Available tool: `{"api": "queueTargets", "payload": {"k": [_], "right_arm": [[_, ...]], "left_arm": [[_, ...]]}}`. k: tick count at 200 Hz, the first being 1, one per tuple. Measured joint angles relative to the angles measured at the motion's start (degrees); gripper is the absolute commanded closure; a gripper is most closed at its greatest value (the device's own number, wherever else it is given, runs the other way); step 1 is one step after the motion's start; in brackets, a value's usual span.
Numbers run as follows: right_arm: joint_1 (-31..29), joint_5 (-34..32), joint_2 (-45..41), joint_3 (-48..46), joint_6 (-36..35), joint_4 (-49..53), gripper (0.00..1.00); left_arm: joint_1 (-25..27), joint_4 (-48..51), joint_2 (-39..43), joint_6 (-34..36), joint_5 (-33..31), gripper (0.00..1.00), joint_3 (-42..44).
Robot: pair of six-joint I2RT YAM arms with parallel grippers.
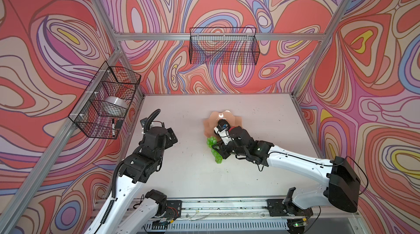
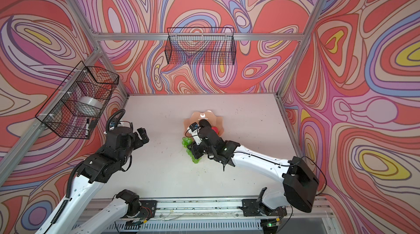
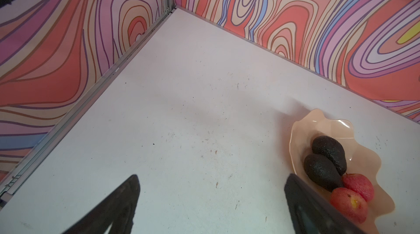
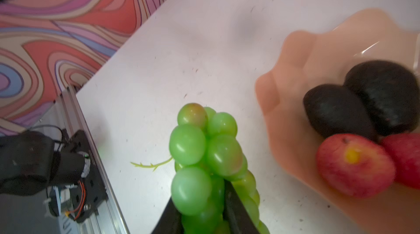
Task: Place and organize the fake fruits in the fruit bowl
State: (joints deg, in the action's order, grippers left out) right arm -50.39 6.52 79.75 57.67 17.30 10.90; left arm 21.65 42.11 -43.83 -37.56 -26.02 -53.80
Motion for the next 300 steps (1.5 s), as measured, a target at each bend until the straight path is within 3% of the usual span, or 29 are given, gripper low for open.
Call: {"api": "queueTargets", "payload": {"k": [50,95,144,166,203,262,285,293,300], "right_arm": [[8.63,5.79,3.65,10.75,0.87,2.95,0.73],[13.00,12.83,15.72,18.12,2.49,2.86,0.74],[17.38,18.62,26.97,18.93,6.78,0.15,0.69],[19.04,19.39,28.89,18.95,8.09,-1.07,0.62],[21.03,19.30,29.18,20.31,8.70,-1.51,0.40],[23.15,17.00,29.09,24.09,8.48,-1.46,0.23],[24.39,14.36,26.99,23.32,7.17,-0.59,0.11],[24.87,13.07,25.09,22.38,6.40,-0.20,0.03],[25.33,11.61,22.43,20.90,5.53,-0.09,0.02]], "left_arm": [[-0.02,0.00,0.98,0.02,-0.22,0.00,0.02],[-0.37,0.39,1.66,0.04,-1.07,0.00,0.02],[-0.39,0.90,2.60,0.07,-1.73,0.00,0.02],[-0.39,1.25,2.73,0.07,-2.12,0.00,0.02],[-0.39,1.42,2.75,0.09,-2.36,0.00,0.02],[-0.66,0.96,2.40,0.98,-2.58,0.00,0.28],[-0.68,-0.96,2.73,1.86,-2.58,0.00,1.97],[-0.70,-1.99,2.99,2.38,-2.62,0.00,2.95],[-0.70,-3.17,3.28,3.02,-2.73,0.00,4.09]]}}
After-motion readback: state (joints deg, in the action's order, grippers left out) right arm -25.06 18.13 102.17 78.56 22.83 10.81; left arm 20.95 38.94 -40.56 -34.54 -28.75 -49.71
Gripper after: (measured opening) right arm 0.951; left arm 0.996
